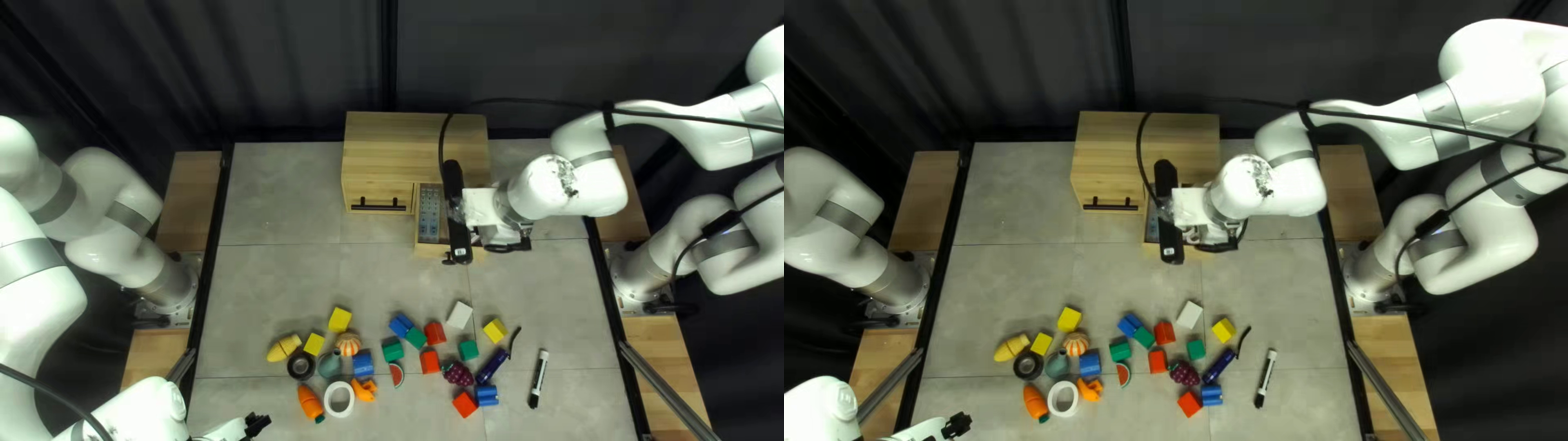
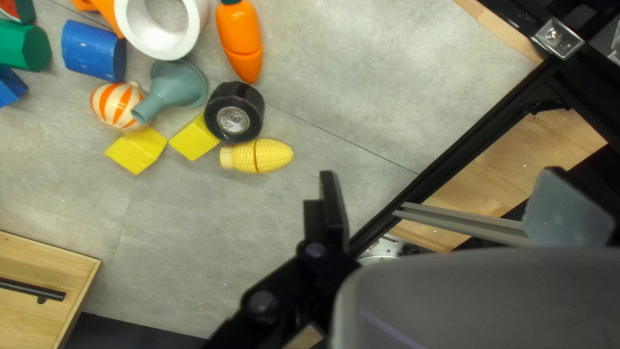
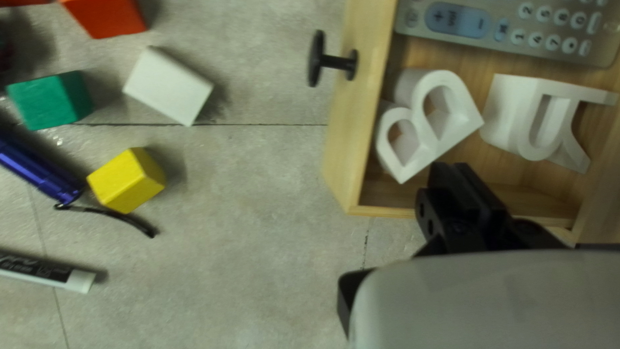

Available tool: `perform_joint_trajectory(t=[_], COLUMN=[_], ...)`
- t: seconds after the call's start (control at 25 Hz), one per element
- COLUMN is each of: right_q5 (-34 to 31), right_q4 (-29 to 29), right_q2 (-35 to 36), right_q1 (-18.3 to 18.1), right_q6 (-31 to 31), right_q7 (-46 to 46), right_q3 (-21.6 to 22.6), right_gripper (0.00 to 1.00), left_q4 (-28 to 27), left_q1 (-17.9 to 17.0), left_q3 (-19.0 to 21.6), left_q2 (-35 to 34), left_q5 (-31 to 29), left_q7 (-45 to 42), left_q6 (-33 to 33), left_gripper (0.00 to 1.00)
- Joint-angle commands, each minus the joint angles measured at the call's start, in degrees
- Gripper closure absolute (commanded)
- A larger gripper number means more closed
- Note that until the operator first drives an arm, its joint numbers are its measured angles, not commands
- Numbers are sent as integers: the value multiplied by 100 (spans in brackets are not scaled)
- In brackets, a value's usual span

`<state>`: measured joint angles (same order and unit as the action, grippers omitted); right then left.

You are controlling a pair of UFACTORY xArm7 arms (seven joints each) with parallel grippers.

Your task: Open drawers and place objects into drawer and close

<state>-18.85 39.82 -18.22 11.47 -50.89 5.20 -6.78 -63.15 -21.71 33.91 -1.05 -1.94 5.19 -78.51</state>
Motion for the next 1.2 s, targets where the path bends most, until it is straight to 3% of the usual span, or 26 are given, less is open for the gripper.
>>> perform_joint_trajectory(t=[0.04, 0.2, 0.36, 0.8, 1.04, 1.2], right_q5=[475, 788, 973, 1213, 1349, 1437], right_q4=[467, 1139, 1358, 699, 658, 800], right_q2=[149, 599, 943, 1152, 1610, 1809], right_q1=[598, 931, 1088, 1229, 1203, 1199], right_q6=[-561, -1167, -1331, -224, 421, 401], right_q7=[-929, -1609, -2202, -3520, -4002, -4066], right_q3=[215, 362, 416, 412, 364, 359], right_gripper=[0, 0, 0, 0, 0, 0], left_q4=[0, 0, 0, 0, 0, 0], left_q1=[0, 0, 0, 0, 0, 0], left_q3=[0, 0, 0, 0, 0, 0], left_q2=[0, 0, 0, 0, 0, 0], left_q5=[0, 0, 0, 0, 0, 0], left_q7=[0, 0, 0, 0, 0, 0], left_q6=[0, 0, 0, 0, 0, 0], left_gripper=[0, 0, 0, 0, 0, 0])
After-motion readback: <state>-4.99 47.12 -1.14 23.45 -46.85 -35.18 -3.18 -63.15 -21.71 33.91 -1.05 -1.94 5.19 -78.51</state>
